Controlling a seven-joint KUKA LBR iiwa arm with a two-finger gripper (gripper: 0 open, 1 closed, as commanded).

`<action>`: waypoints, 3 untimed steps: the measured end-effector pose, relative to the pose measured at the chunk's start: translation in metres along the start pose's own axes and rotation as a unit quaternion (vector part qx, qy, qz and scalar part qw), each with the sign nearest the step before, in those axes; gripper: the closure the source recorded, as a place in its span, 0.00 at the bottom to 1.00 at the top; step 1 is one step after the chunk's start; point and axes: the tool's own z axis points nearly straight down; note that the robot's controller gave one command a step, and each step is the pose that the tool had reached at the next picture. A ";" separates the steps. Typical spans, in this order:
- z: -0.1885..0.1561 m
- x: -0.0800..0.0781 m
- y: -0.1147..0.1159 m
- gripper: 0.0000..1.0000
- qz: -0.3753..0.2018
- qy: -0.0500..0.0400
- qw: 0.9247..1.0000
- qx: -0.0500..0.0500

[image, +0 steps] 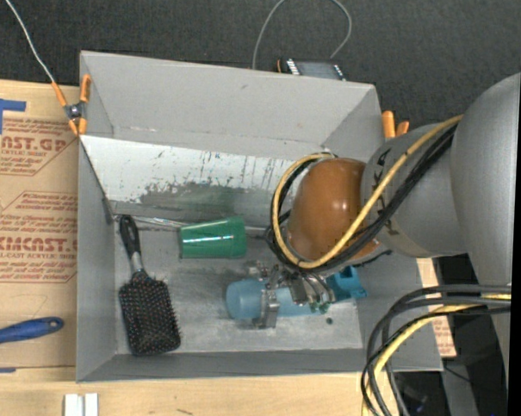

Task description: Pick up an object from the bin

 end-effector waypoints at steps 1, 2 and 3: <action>0.000 0.000 0.000 1.00 0.000 0.000 1.000 0.000; 0.000 0.000 0.000 1.00 0.000 0.000 1.000 0.000; 0.015 0.004 -0.053 1.00 -0.097 -0.001 0.995 0.000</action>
Offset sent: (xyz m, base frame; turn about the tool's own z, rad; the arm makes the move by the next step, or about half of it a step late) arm 0.0000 0.0000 0.0000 0.0000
